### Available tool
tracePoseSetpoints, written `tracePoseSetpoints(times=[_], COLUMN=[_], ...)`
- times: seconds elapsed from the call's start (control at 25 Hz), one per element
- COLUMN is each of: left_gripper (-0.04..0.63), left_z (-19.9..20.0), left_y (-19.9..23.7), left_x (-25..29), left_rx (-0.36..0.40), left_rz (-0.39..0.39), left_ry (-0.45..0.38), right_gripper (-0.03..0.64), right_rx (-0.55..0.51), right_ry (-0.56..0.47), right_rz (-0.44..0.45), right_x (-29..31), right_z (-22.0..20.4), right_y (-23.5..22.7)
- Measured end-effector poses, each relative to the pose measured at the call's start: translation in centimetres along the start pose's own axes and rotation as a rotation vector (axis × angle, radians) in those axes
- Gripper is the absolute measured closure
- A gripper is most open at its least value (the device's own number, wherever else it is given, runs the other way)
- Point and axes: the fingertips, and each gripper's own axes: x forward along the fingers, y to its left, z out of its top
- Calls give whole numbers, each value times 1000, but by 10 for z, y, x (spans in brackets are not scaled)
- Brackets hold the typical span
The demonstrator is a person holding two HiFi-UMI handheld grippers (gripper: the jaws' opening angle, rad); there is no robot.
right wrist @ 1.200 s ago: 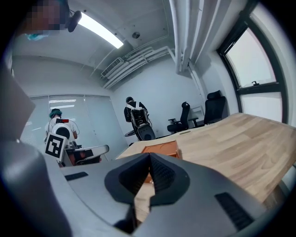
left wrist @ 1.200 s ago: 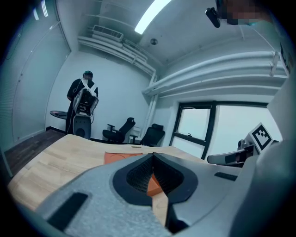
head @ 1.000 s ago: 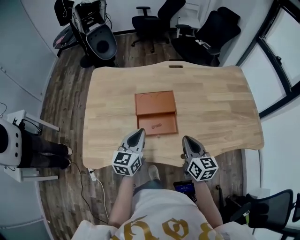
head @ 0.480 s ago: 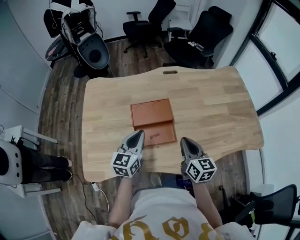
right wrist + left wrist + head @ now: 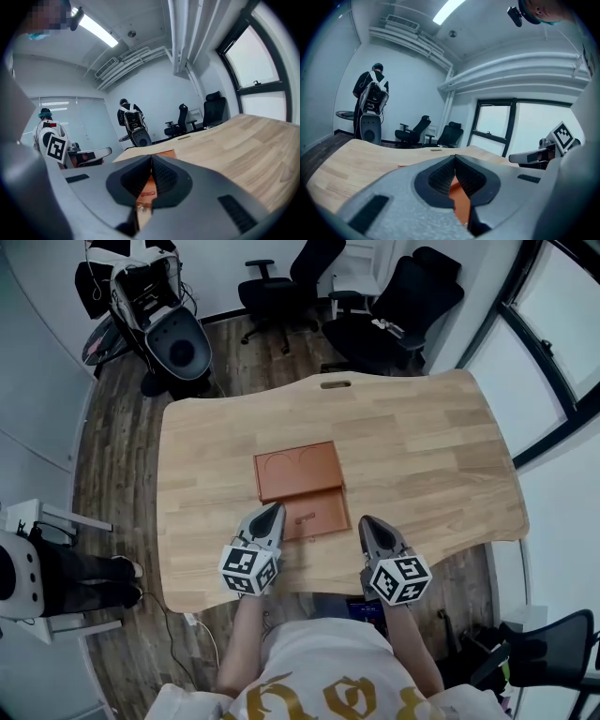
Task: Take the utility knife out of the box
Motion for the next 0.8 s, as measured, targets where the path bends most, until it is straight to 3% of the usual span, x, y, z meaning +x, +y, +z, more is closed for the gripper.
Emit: tracePoseSetpoints(times=[0.52, 0.8], left_gripper=[586, 586], left_z=[-33, -60], left_y=[1, 3], left_x=[35, 50], left_rx=[-19, -6], left_rz=[-35, -66], left_ry=[101, 205], right_gripper=[605, 606], right_rx=[-11, -9], right_ry=[89, 139], right_rz=[-2, 6], right_x=[18, 31], right_z=[-19, -32], right_y=[-21, -29])
